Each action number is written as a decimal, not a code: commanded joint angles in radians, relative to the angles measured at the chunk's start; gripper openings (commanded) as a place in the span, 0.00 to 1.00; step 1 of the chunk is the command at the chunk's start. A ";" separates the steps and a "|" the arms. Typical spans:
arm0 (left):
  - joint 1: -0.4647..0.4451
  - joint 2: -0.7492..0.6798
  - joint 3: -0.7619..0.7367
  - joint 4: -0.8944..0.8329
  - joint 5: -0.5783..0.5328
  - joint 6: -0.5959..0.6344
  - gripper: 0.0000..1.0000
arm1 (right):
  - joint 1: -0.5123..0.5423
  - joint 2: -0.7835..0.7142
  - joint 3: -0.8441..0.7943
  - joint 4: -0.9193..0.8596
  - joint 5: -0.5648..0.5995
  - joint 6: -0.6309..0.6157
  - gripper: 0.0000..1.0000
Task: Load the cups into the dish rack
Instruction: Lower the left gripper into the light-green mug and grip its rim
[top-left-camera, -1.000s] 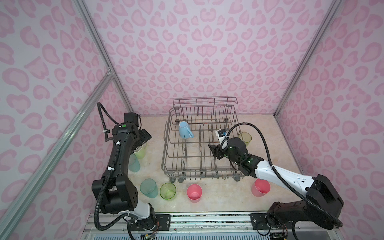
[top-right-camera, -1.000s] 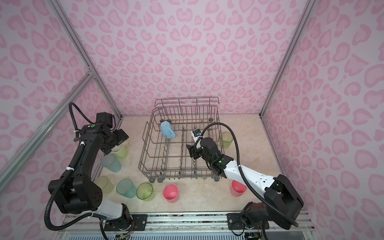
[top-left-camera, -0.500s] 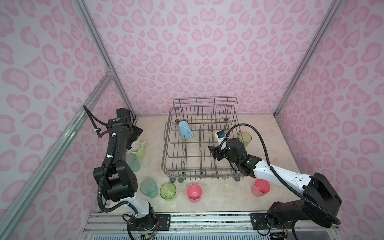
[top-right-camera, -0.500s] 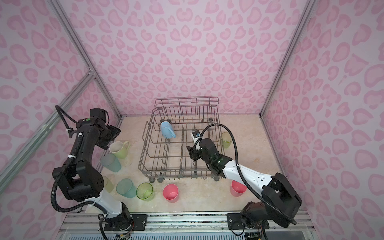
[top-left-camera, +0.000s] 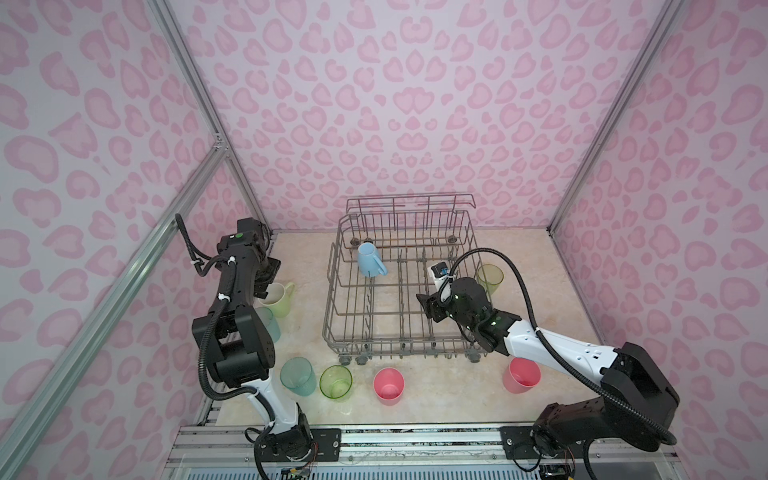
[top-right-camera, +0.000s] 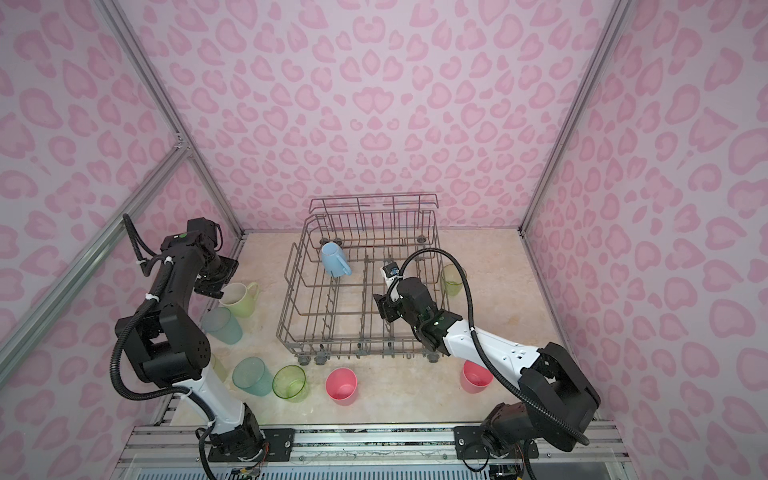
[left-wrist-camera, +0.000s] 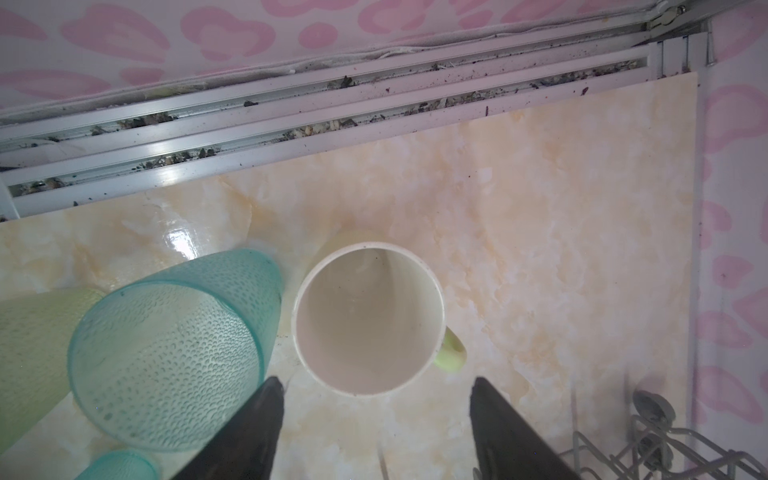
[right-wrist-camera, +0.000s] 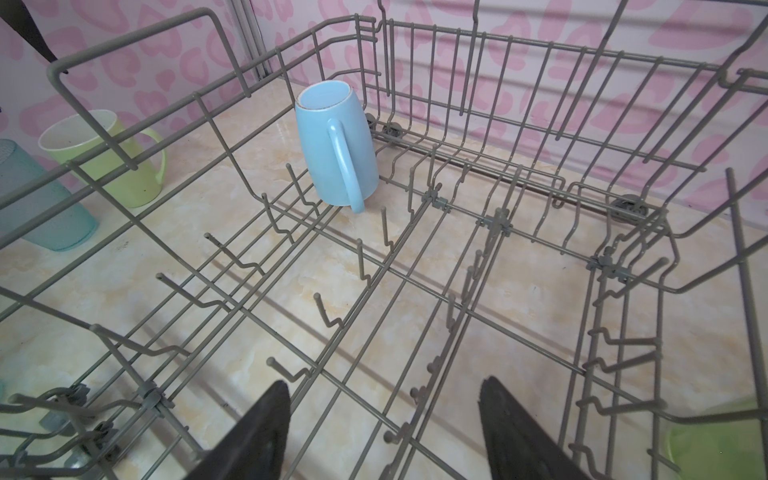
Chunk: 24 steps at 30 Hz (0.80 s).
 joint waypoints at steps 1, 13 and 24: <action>0.003 0.023 0.019 -0.008 -0.005 -0.064 0.72 | 0.001 0.010 -0.006 0.022 0.004 -0.009 0.72; 0.018 0.088 0.028 0.024 0.058 -0.256 0.67 | 0.001 0.025 -0.004 0.029 -0.031 -0.014 0.72; 0.033 0.111 0.048 0.049 0.035 -0.400 0.66 | 0.001 0.042 0.003 0.027 -0.052 -0.023 0.73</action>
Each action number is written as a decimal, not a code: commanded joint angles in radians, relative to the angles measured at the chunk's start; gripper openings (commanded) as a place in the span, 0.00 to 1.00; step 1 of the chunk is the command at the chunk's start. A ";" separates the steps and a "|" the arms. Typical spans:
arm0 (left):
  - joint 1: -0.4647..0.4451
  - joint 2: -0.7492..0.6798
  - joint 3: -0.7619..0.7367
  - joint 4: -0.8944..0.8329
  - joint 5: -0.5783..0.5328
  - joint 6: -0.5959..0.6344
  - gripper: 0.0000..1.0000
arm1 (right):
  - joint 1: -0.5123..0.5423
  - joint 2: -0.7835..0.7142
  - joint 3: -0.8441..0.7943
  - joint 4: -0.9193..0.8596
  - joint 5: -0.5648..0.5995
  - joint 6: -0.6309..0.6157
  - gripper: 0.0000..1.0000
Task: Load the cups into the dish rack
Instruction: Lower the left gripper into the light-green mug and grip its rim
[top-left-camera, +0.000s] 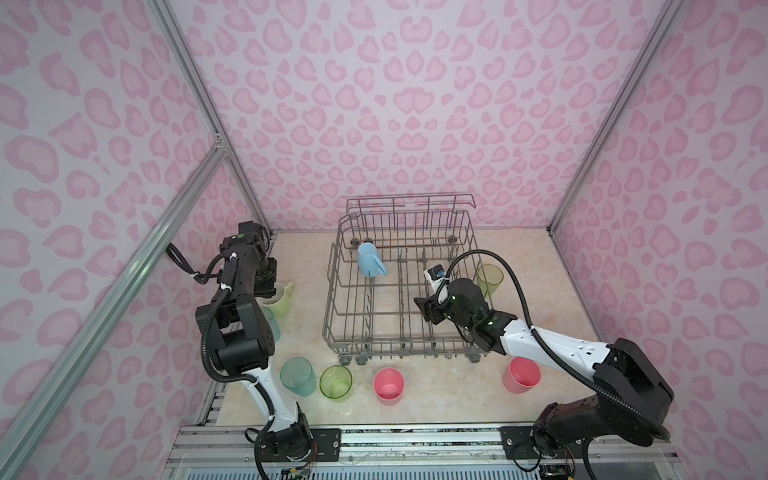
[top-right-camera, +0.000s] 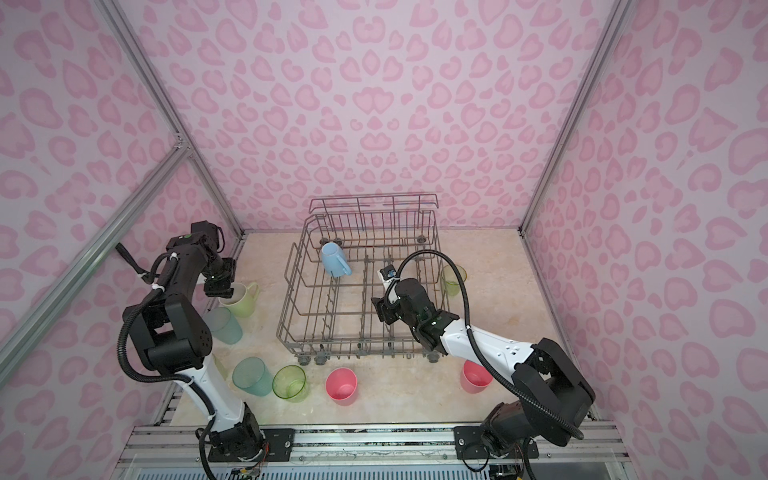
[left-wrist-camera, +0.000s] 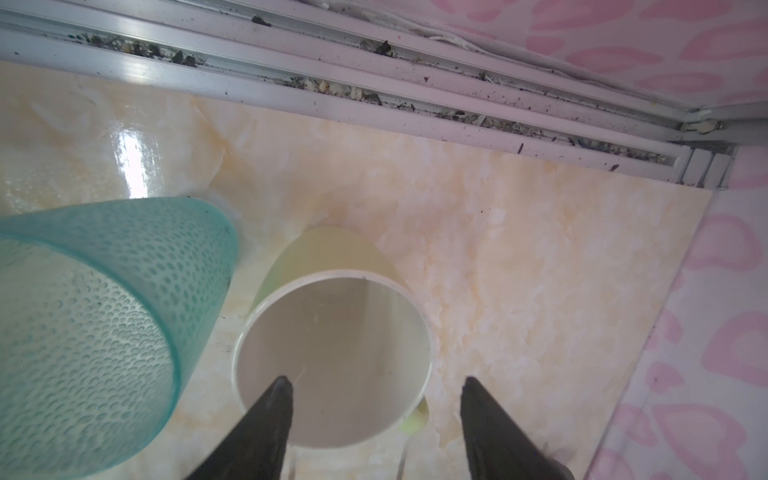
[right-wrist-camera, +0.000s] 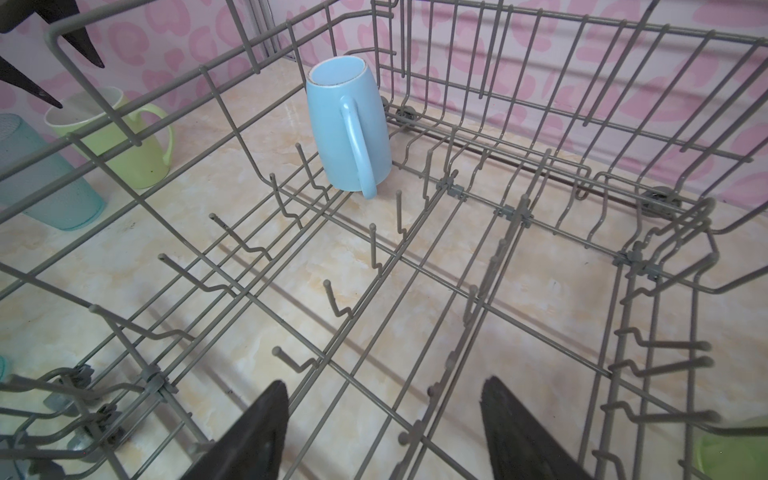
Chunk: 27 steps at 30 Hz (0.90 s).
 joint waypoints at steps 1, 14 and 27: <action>0.007 0.015 0.023 0.011 -0.020 -0.070 0.67 | 0.001 0.009 0.003 0.022 -0.009 -0.012 0.73; 0.016 0.067 0.060 0.013 -0.050 -0.114 0.64 | 0.001 0.023 0.014 0.015 -0.024 -0.018 0.73; 0.024 0.122 0.069 0.032 -0.057 -0.094 0.55 | 0.001 0.039 0.022 0.010 -0.040 -0.015 0.73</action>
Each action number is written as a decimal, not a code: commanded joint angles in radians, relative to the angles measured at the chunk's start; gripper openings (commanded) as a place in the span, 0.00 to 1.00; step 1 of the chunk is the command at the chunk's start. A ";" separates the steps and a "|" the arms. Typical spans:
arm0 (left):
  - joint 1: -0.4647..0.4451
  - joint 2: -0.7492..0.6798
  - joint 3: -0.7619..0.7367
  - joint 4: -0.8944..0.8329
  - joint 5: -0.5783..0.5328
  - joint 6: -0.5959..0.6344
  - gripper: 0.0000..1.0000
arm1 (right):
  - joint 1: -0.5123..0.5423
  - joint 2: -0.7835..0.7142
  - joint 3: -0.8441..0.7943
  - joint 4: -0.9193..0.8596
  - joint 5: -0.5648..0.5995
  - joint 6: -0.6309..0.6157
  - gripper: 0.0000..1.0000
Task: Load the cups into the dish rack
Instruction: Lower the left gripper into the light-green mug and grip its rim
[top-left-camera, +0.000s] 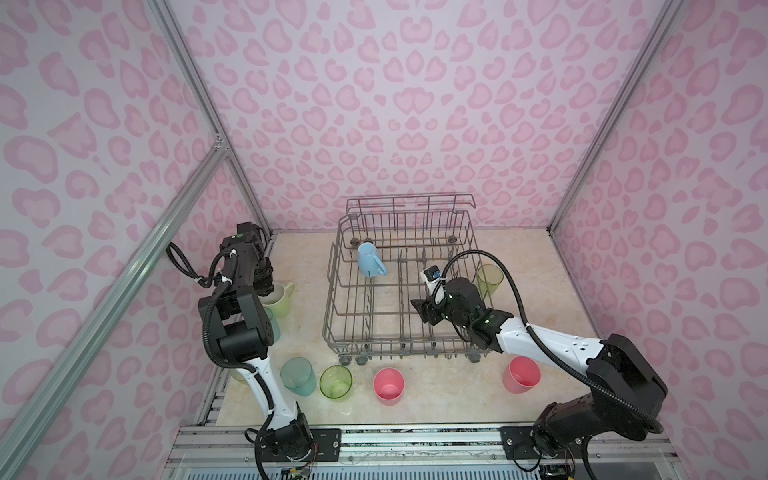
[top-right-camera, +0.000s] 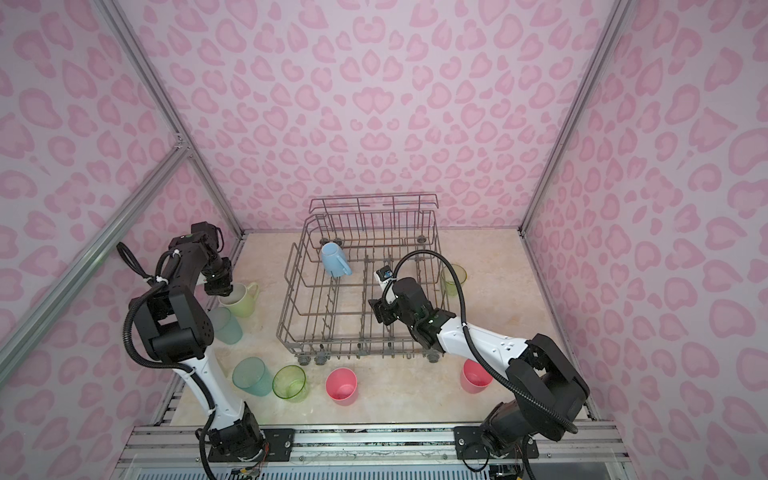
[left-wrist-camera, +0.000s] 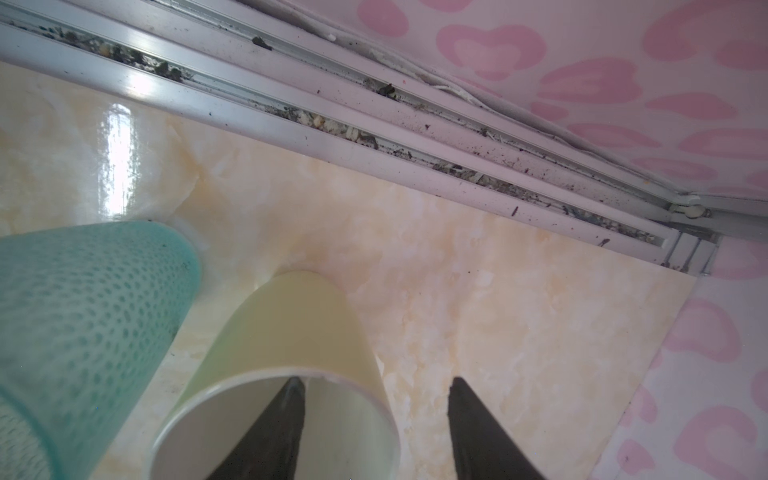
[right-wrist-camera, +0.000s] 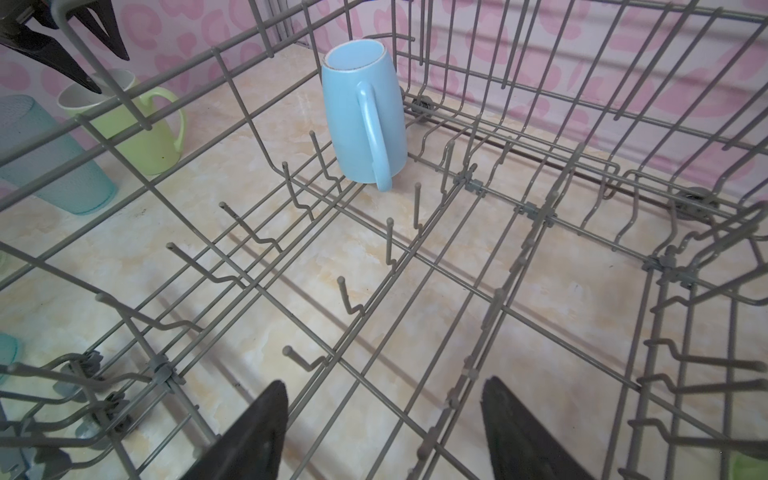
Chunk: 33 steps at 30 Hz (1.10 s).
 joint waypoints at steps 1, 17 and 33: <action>0.001 0.018 0.014 0.002 -0.008 -0.003 0.54 | 0.001 0.007 0.002 0.012 -0.004 0.000 0.73; 0.001 0.039 0.001 0.013 0.006 -0.013 0.25 | 0.003 0.010 0.003 0.009 -0.004 -0.002 0.73; 0.000 0.020 -0.022 0.045 0.046 0.014 0.15 | 0.003 -0.017 -0.002 0.007 0.008 -0.006 0.73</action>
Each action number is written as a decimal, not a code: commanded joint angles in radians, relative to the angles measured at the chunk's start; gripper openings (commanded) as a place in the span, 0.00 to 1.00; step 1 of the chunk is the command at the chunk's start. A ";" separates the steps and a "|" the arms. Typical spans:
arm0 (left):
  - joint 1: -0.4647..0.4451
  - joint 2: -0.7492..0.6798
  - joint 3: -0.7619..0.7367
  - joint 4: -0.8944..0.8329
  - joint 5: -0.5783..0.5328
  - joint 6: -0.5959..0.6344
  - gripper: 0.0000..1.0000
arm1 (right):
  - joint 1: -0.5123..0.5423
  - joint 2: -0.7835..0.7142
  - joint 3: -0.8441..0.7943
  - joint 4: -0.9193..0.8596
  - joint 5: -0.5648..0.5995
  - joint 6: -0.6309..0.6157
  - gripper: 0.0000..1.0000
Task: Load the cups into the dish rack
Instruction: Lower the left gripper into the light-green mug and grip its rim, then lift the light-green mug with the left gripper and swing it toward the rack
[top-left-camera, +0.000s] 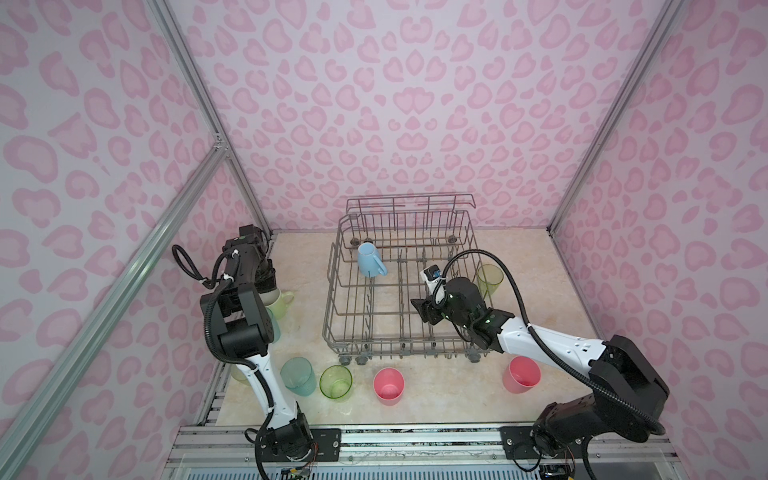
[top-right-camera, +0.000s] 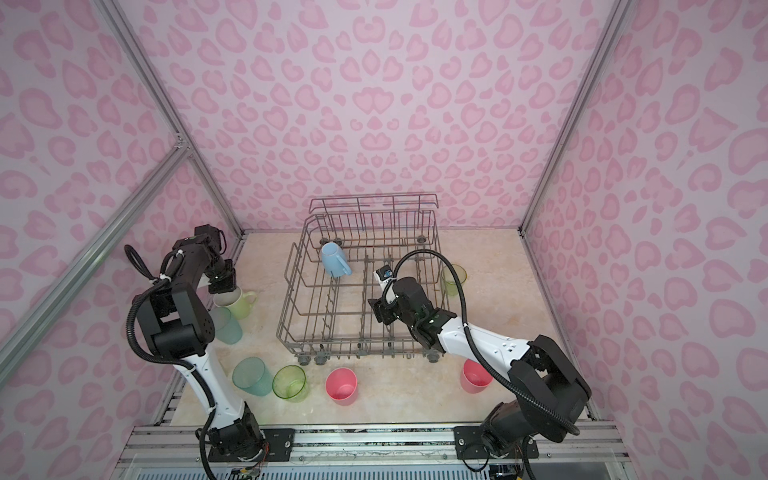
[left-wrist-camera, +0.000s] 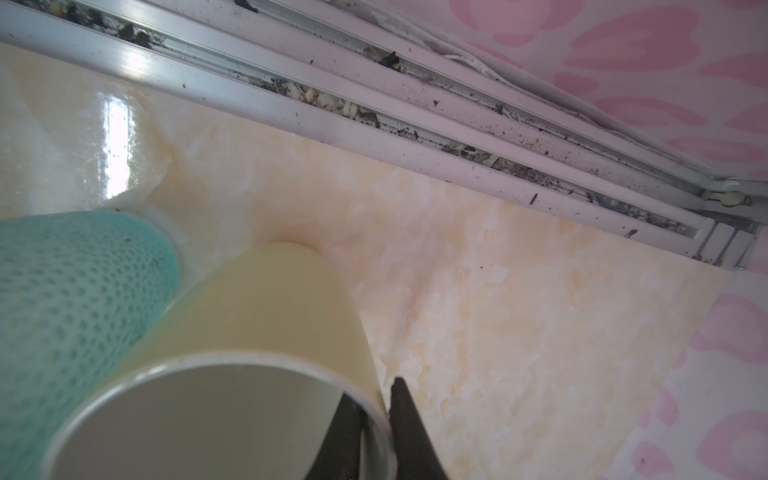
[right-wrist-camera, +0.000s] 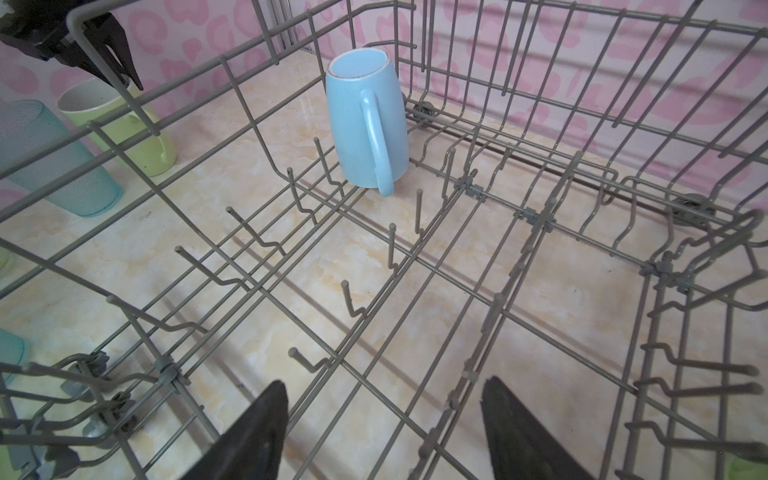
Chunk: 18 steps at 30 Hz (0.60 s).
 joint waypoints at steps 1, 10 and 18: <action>-0.004 -0.011 -0.014 0.023 0.009 0.005 0.15 | 0.001 -0.001 0.001 0.004 0.005 -0.002 0.73; -0.041 -0.025 -0.011 0.056 0.054 0.036 0.11 | 0.012 -0.042 0.017 -0.033 0.040 0.001 0.73; -0.070 -0.069 -0.005 0.093 0.079 0.086 0.12 | 0.013 -0.046 0.030 -0.034 0.008 0.047 0.73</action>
